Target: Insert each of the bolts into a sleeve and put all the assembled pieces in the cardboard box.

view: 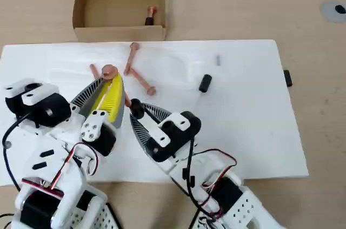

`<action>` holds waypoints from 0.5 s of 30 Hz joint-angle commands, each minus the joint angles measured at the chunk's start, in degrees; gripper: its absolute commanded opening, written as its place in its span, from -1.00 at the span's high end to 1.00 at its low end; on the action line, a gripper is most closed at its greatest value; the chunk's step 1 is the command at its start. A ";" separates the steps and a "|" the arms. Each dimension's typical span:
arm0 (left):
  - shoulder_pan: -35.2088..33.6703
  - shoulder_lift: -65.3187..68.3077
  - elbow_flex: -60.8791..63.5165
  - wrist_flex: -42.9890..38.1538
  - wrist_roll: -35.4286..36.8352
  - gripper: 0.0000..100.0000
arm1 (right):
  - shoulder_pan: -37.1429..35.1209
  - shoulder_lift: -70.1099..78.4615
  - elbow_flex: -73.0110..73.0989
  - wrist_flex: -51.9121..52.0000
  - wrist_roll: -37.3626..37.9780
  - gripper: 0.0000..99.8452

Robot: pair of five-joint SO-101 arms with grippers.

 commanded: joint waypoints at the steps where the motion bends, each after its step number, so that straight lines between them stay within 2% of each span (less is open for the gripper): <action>1: 2.02 -0.13 -0.53 -0.44 0.35 0.99 | 0.84 -6.55 -1.71 -0.26 -0.53 0.98; 9: 2.02 -0.04 0.44 -0.53 0.18 0.98 | 0.84 -6.55 -1.71 -0.26 -0.53 0.98; 15: 2.02 -0.04 6.86 -4.75 0.09 0.98 | 0.84 -6.55 -2.59 0.00 -0.53 0.98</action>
